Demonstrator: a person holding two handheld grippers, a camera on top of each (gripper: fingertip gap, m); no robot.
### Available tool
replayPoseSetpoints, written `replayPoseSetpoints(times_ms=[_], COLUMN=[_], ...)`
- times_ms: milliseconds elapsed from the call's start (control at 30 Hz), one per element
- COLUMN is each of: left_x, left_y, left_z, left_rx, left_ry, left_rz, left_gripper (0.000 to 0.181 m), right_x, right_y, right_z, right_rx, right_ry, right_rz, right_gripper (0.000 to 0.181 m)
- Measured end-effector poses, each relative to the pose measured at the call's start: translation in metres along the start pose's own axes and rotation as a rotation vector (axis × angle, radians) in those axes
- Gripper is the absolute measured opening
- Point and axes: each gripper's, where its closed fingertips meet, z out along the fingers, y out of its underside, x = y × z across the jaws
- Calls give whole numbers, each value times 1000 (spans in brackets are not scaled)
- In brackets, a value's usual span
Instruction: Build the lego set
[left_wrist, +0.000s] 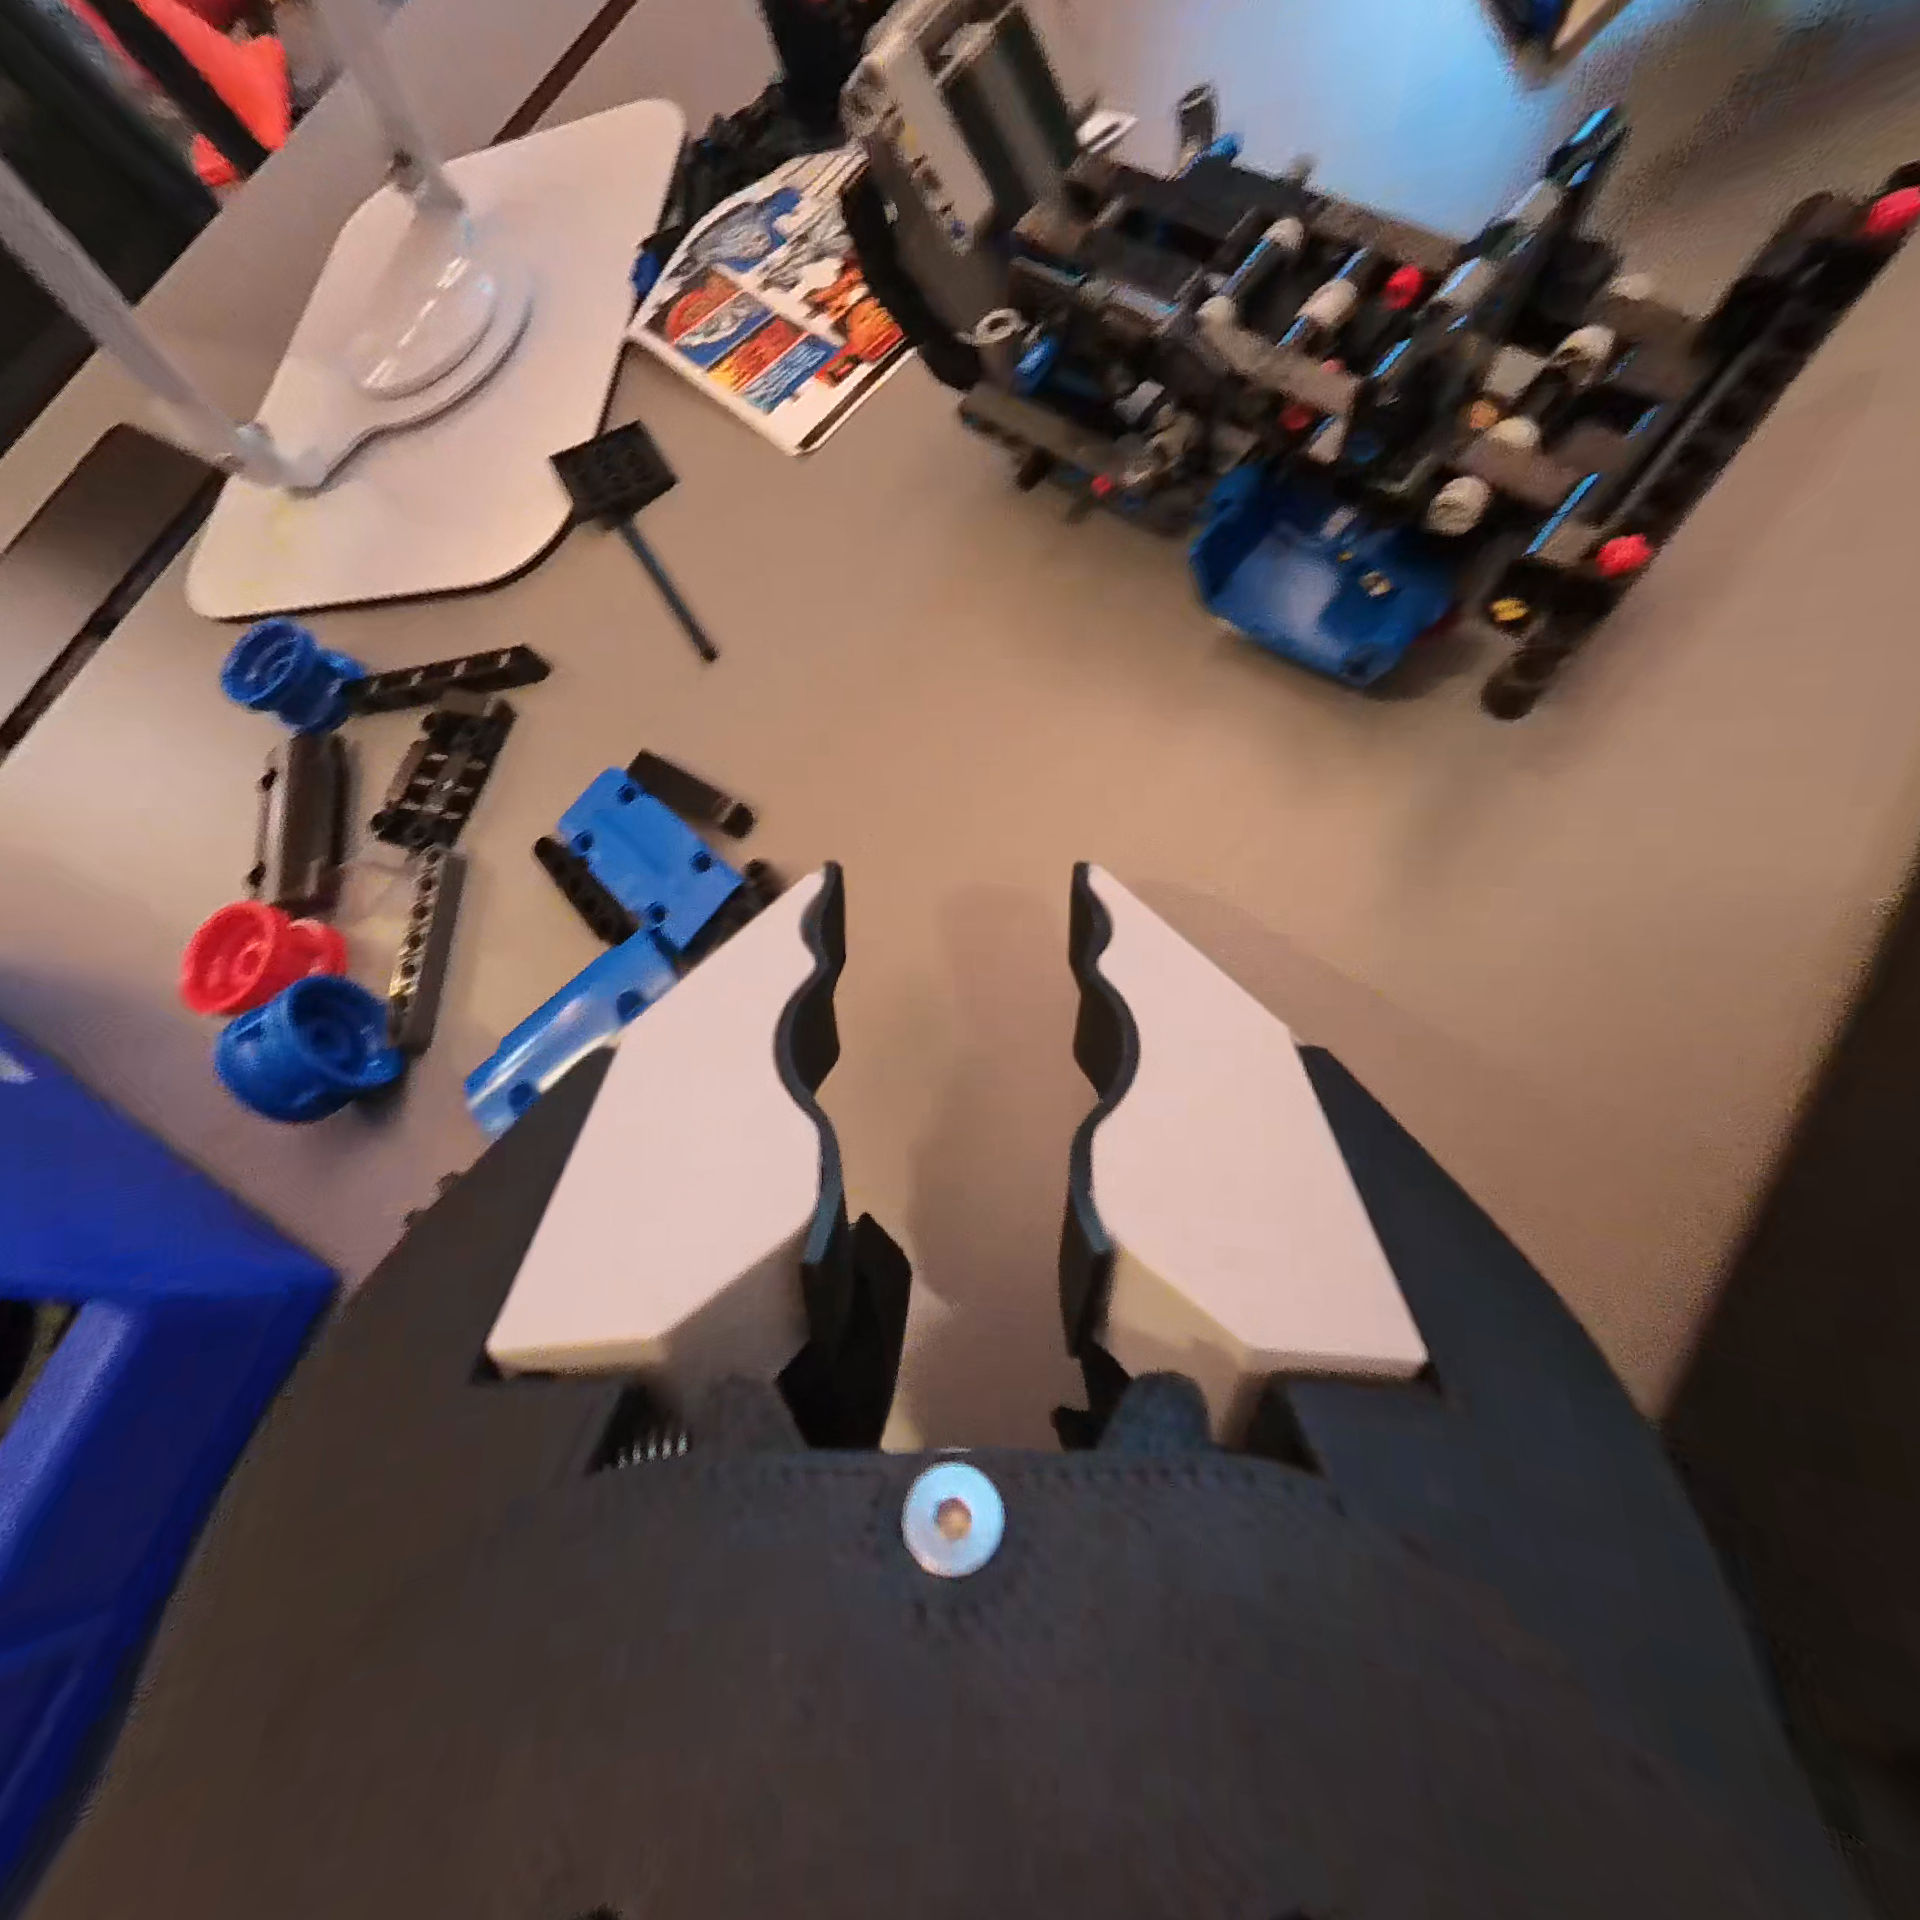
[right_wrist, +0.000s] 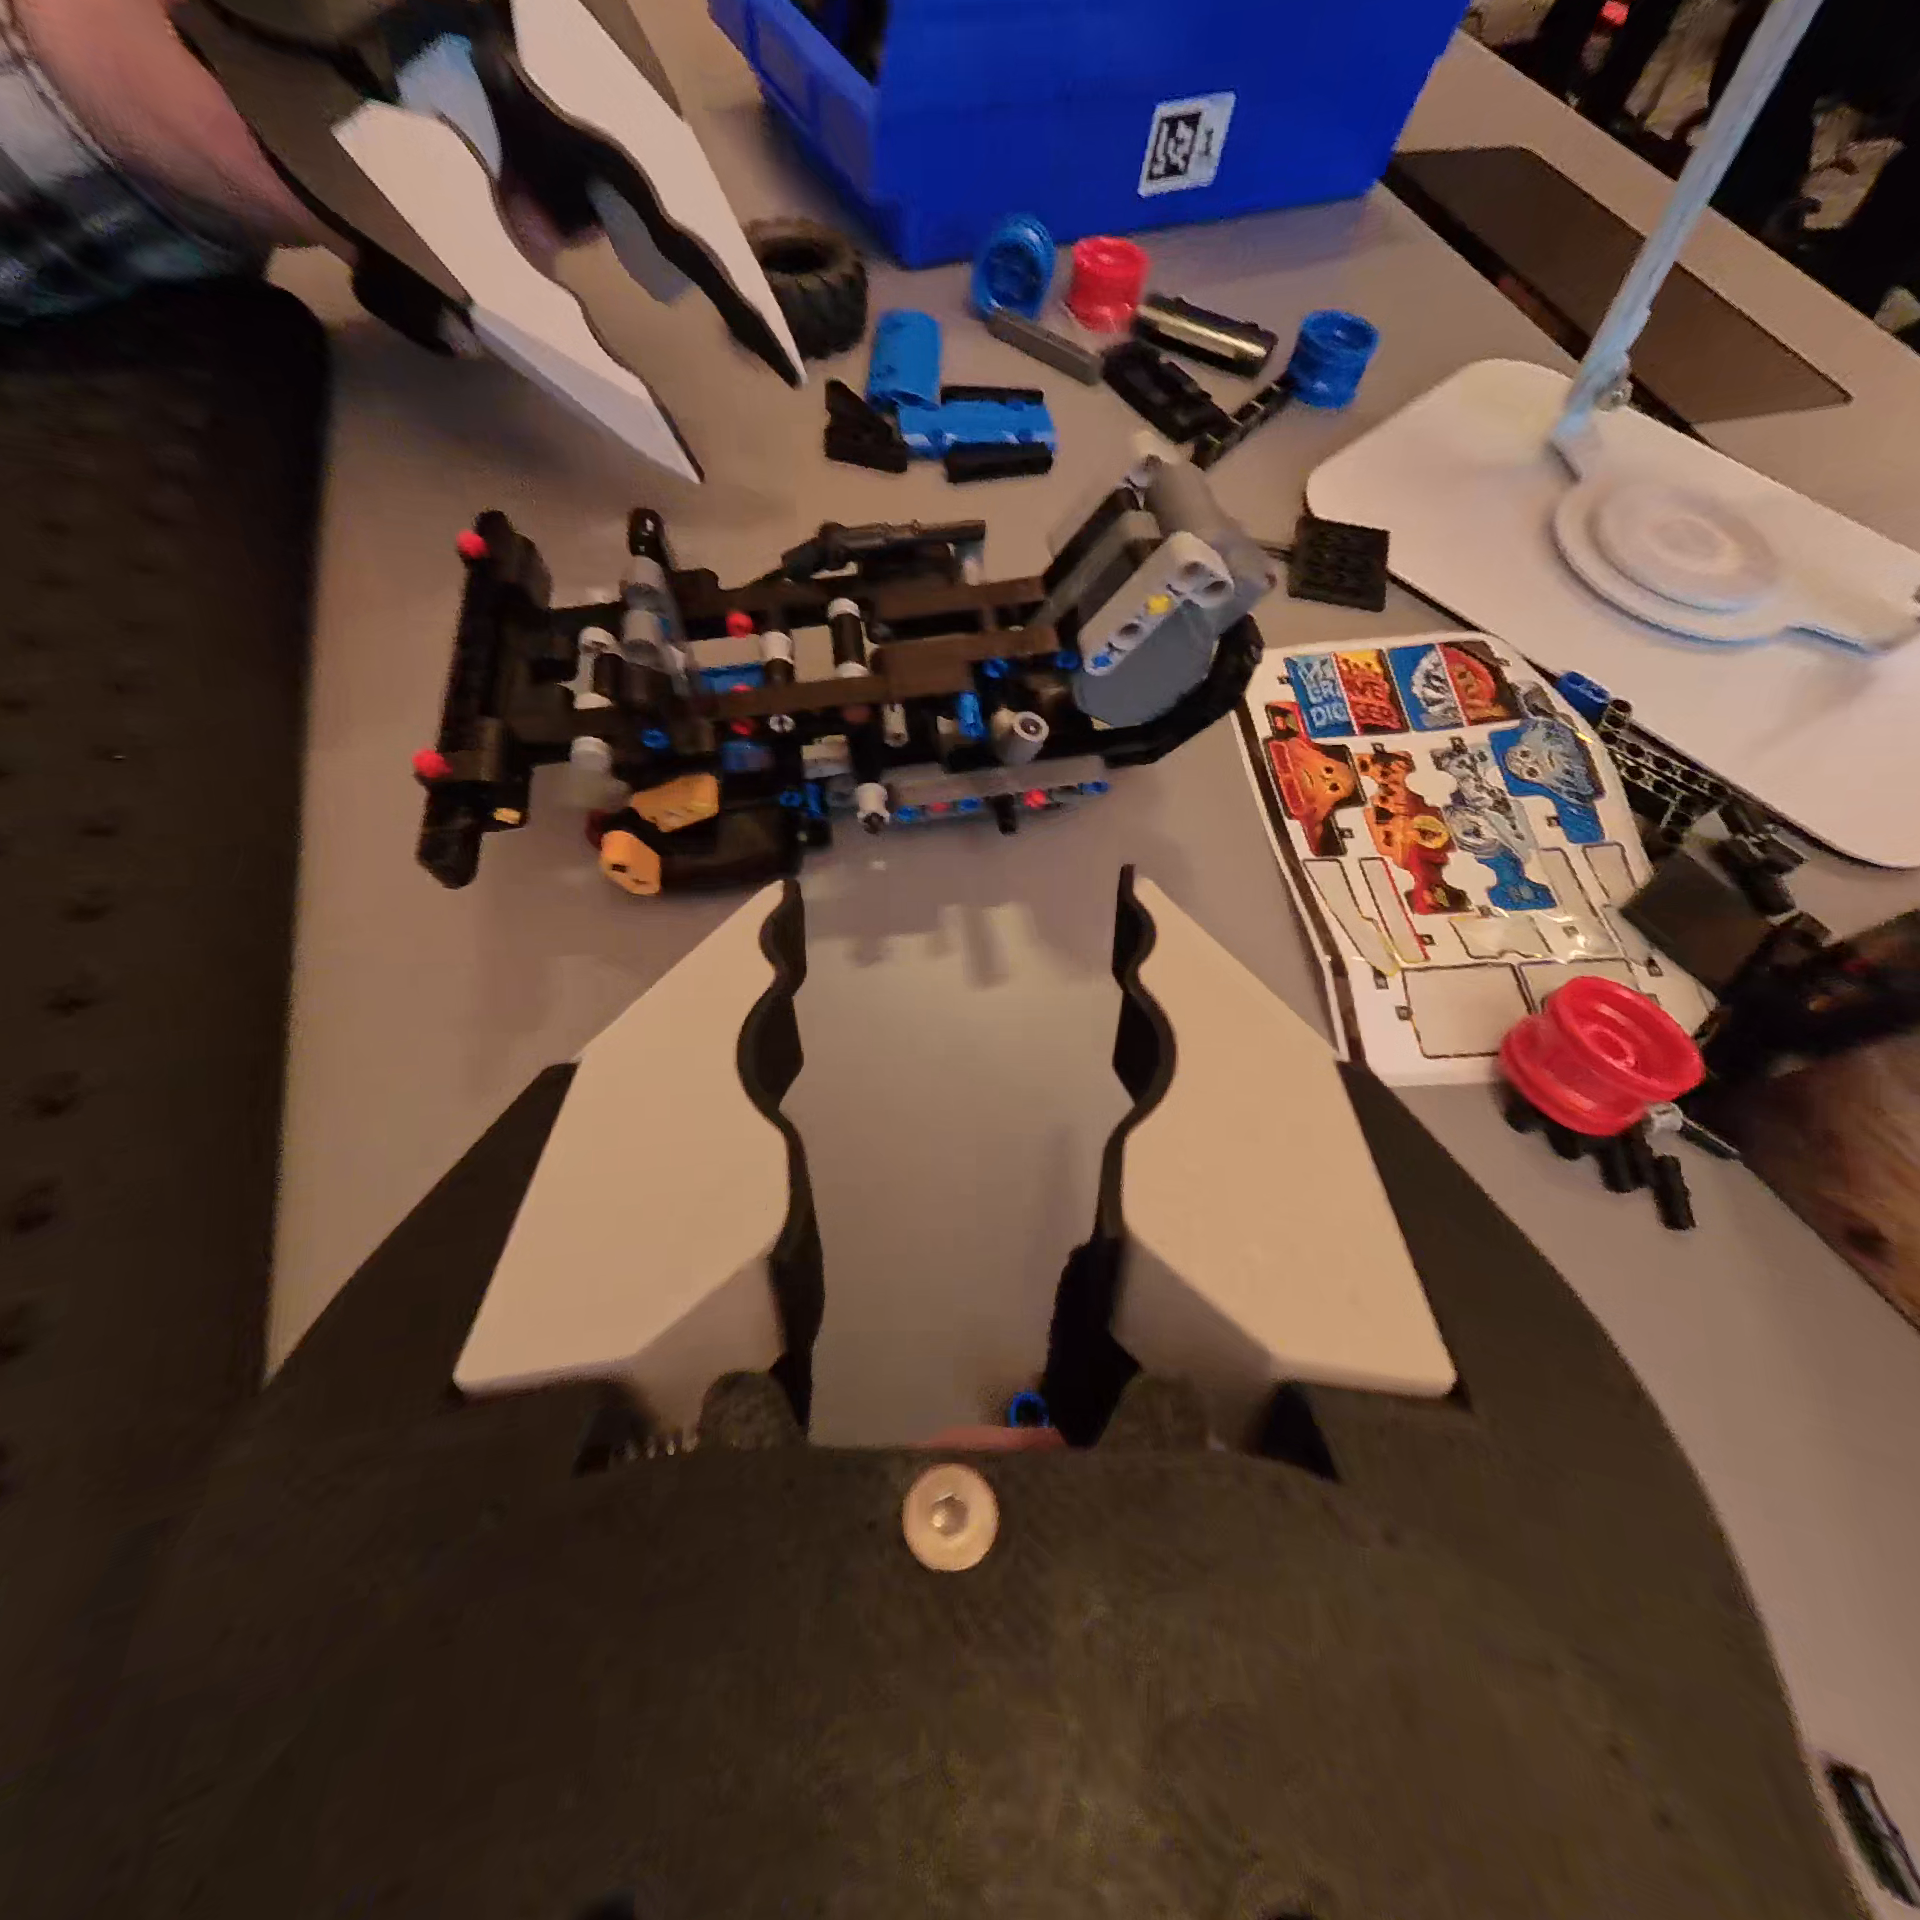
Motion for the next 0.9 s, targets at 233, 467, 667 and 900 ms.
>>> replayPoseSetpoints(times_ms=[233,467,667,900], left_x=[-26,-24,-22,-22], left_y=[18,20,19,19], left_z=[0,13,14,15], left_rx=[-69,-89,-74,-56], left_ry=[-62,-47,-45,-40], left_rz=[12,45,30,22], left_gripper=[39,38,37,36], right_x=[10,43,67,85], right_y=[8,19,16,31], right_z=[5,2,22,55], right_rx=[-37,-78,-196,-316], right_ry=[41,162,228,131], right_rz=[11,99,17,130], right_gripper=[58,71,65,57])
